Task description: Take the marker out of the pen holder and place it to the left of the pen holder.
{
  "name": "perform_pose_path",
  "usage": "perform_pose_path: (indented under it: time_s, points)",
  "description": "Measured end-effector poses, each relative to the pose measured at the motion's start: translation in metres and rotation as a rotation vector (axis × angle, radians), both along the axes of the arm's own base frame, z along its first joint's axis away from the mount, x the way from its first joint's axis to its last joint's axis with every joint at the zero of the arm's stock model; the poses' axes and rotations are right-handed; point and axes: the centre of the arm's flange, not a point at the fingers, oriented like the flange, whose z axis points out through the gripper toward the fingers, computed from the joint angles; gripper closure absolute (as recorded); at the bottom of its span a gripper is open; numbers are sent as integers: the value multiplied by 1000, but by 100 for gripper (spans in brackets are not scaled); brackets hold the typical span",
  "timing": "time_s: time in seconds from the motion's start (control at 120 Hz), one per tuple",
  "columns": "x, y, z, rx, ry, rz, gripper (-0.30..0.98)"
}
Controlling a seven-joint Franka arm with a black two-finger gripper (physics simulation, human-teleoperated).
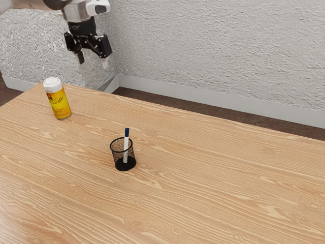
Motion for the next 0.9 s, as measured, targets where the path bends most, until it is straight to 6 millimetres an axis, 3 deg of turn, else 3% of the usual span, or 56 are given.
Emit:
perform_pose_path:
  time_s: [0.183,0.242,0.3,0.45,0.55,0.742,0.825,0.9]
  points:
    - [0,-1,0,2,4,-12,0]
    - [5,-12,-1,1,-17,-23,0]
    - [29,-24,-31,7,-27,-24,0]
    - [92,-32,-129,100,-73,32,0]
    - [115,-33,-164,115,-136,78,0]
    - [132,-52,-204,74,-209,157,0]
    - [126,-53,-226,40,-198,186,0]
    - [108,-56,-249,24,-183,194,0]
